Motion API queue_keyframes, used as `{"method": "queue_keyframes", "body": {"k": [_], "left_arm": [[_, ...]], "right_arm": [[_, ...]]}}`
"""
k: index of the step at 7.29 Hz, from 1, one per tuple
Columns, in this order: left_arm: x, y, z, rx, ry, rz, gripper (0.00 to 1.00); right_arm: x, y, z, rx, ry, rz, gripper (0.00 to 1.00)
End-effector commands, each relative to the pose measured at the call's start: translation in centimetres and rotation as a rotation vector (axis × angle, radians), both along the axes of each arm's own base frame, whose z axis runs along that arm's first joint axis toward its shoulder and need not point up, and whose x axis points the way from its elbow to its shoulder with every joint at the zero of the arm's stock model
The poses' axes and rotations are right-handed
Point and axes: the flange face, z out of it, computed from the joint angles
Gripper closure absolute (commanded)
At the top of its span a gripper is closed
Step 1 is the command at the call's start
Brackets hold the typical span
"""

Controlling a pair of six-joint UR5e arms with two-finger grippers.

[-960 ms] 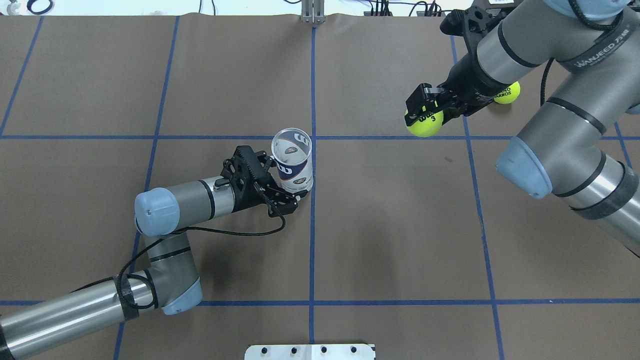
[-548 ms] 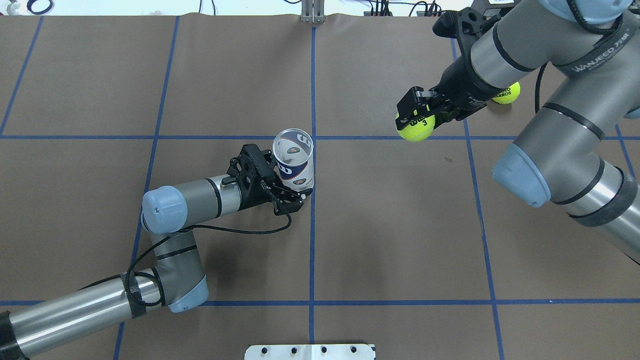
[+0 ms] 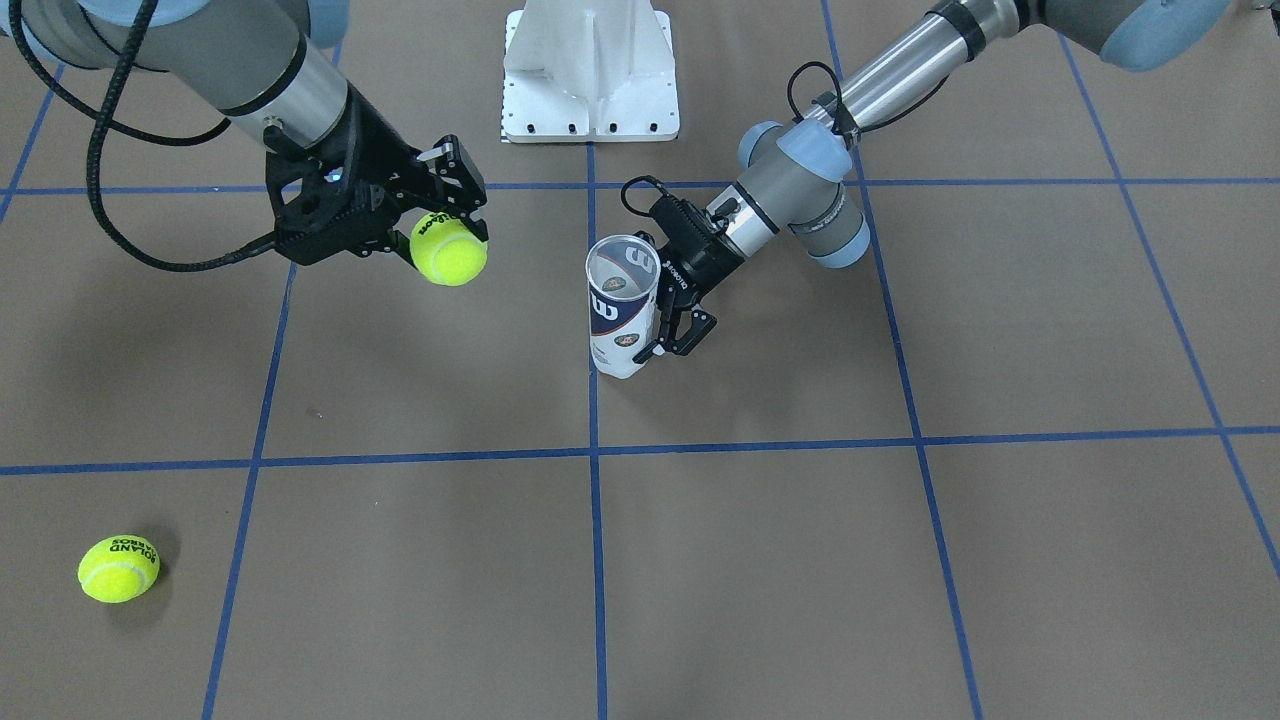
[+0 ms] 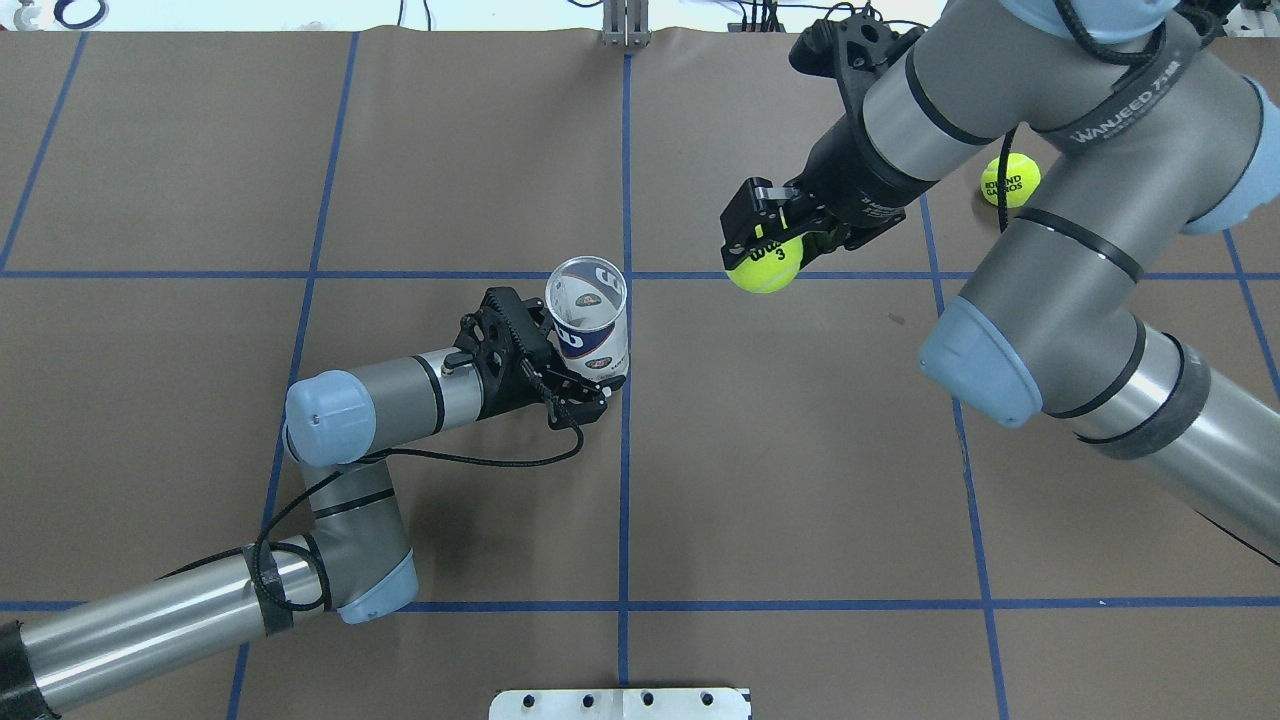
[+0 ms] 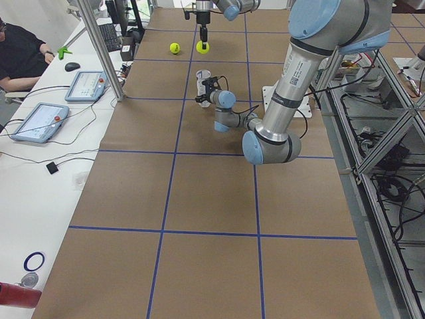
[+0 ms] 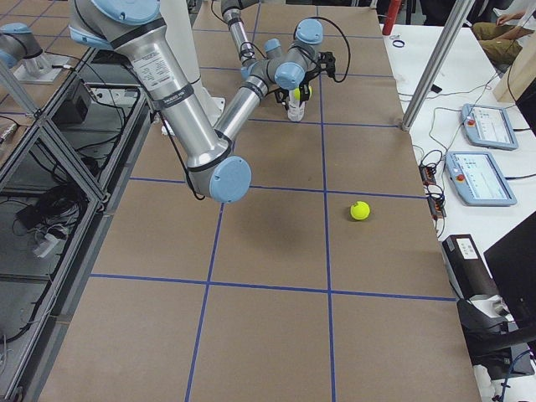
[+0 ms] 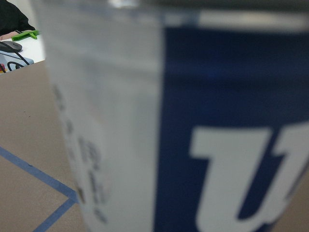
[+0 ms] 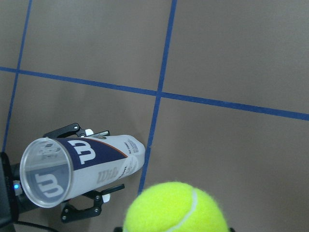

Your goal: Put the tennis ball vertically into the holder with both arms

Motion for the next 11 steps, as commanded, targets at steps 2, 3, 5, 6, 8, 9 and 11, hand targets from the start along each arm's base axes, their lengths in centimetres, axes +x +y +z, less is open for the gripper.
{"method": "queue_keyframes", "body": {"k": [2, 3, 5, 6, 8, 9, 11], "left_arm": [[0.3, 0.0, 0.5, -0.004, -0.008, 0.002, 0.01], [0.3, 0.0, 0.6, -0.005, -0.011, 0.002, 0.01], [0.4, 0.1, 0.6, -0.006, -0.01, 0.004, 0.01], [0.4, 0.0, 0.5, -0.006, -0.009, 0.004, 0.01], [0.4, 0.0, 0.5, -0.006, -0.007, 0.004, 0.02], [0.3, 0.1, 0.4, -0.004, -0.003, 0.004, 0.02], [0.3, 0.1, 0.4, -0.002, 0.003, 0.006, 0.06]], "right_arm": [[-4.6, -1.3, -5.2, 0.007, 0.0, -0.002, 1.0], [-6.3, -2.2, -7.5, -0.012, -0.002, 0.011, 1.0], [-7.6, -3.1, -10.8, -0.019, -0.013, 0.034, 1.0], [-8.3, -3.1, -11.2, -0.023, -0.01, 0.028, 1.0], [-8.9, -2.9, -11.0, -0.022, -0.004, 0.024, 1.0], [-9.3, -2.6, -11.0, -0.019, -0.002, 0.023, 1.0], [-9.8, -2.2, -10.8, -0.019, 0.003, 0.017, 1.0]]}}
